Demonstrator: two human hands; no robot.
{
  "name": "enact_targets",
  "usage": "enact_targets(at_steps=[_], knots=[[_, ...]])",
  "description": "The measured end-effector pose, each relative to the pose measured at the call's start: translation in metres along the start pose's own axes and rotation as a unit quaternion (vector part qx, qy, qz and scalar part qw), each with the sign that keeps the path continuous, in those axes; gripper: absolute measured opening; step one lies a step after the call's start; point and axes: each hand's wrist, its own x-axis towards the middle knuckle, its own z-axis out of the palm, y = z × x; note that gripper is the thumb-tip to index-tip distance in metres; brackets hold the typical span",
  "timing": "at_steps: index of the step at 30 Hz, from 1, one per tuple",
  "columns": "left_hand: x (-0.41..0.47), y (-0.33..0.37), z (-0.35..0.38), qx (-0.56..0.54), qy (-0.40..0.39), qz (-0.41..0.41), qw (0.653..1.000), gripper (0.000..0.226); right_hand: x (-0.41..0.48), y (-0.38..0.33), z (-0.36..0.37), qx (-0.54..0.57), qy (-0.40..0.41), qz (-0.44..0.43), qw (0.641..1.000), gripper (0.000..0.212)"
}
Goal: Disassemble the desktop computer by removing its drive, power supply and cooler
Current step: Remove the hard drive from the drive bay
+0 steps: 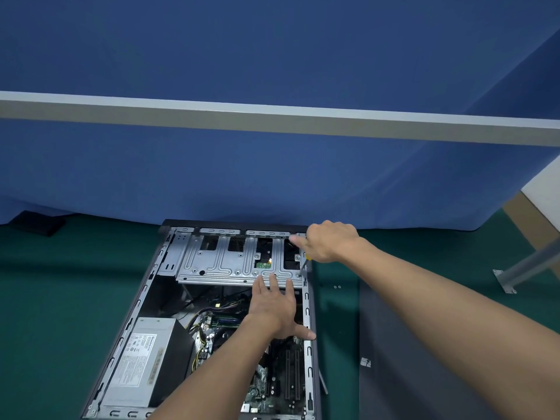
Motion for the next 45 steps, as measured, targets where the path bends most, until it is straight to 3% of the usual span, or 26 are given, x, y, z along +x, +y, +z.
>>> enact_targets(at_steps=[4,7,10,13,15,18,23,28,36,38,42,45], knots=[[0.002,-0.003,-0.002,-0.006,0.015,0.004,1.000,0.115,-0.001,0.003,0.003,0.027,0.019,-0.003,0.999,0.033],[0.004,-0.008,-0.009,-0.029,0.102,-0.001,0.994,0.082,0.000,0.008,0.000,0.076,0.009,-0.045,0.996,0.011],[0.012,-0.014,-0.014,-0.101,0.210,-0.016,0.972,0.048,0.000,0.014,0.000,0.106,-0.012,-0.092,0.990,0.022],[0.020,-0.017,-0.014,-0.184,0.248,-0.018,0.951,0.032,0.004,0.017,0.007,0.086,0.000,-0.090,0.992,0.012],[0.027,-0.017,-0.013,-0.223,0.262,-0.011,0.939,0.026,0.007,0.018,0.011,0.061,0.008,-0.063,0.996,0.033],[0.037,-0.014,-0.011,-0.254,0.258,-0.006,0.932,0.026,0.011,0.019,0.013,0.053,0.033,-0.054,0.997,0.038],[0.048,-0.007,-0.006,-0.282,0.272,-0.003,0.920,0.029,0.015,0.023,0.015,0.144,0.034,-0.110,0.983,0.008],[0.053,-0.004,-0.001,-0.337,0.296,-0.042,0.893,0.020,0.016,0.039,0.025,0.187,0.060,-0.135,0.971,0.015],[0.055,0.001,-0.001,-0.302,0.320,-0.065,0.895,0.017,0.010,0.066,0.045,0.274,0.078,-0.082,0.955,0.022],[0.055,0.002,0.000,-0.286,0.326,-0.054,0.899,0.016,0.006,0.075,0.051,0.298,0.048,-0.058,0.952,0.015],[0.055,0.005,-0.001,-0.239,0.338,-0.037,0.910,0.017,-0.008,0.084,0.066,0.216,-0.080,-0.076,0.970,0.019],[0.056,0.004,-0.001,-0.194,0.335,-0.029,0.921,0.019,-0.020,0.084,0.082,0.278,-0.094,-0.045,0.955,0.026]])
